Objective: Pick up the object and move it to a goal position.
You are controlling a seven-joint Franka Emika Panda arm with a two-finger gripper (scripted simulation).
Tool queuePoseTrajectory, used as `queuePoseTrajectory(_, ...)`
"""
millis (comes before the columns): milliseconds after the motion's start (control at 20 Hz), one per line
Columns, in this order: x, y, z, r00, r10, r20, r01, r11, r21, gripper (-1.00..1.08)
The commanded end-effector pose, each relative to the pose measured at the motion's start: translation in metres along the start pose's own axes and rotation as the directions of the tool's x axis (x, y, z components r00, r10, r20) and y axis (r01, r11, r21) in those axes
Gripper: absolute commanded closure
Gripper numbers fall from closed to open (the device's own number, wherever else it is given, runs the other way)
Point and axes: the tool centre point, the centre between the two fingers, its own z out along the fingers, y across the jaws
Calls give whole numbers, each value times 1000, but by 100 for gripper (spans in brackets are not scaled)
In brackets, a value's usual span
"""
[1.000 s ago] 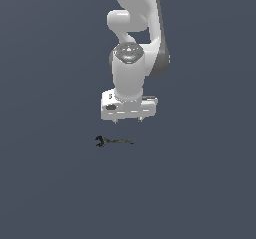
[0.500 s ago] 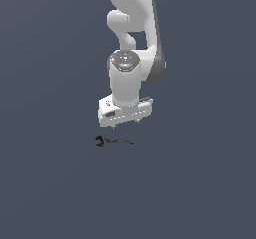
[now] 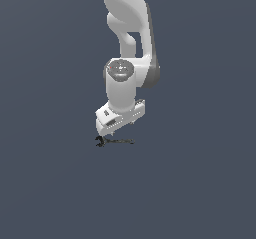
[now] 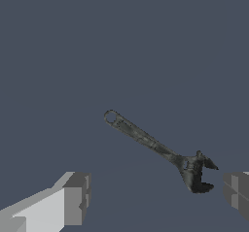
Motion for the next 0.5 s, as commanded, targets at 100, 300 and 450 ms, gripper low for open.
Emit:
queuePoseTrajectory(100,-1,6,10,993,-121,1,121,993,0,-92)
queuePoseTrajectory(300,-3,11,19,974,-226,2,226,974,0,-92)
queuePoseTrajectory(450,-4,15,26,953,-302,1,302,953,1,-92)
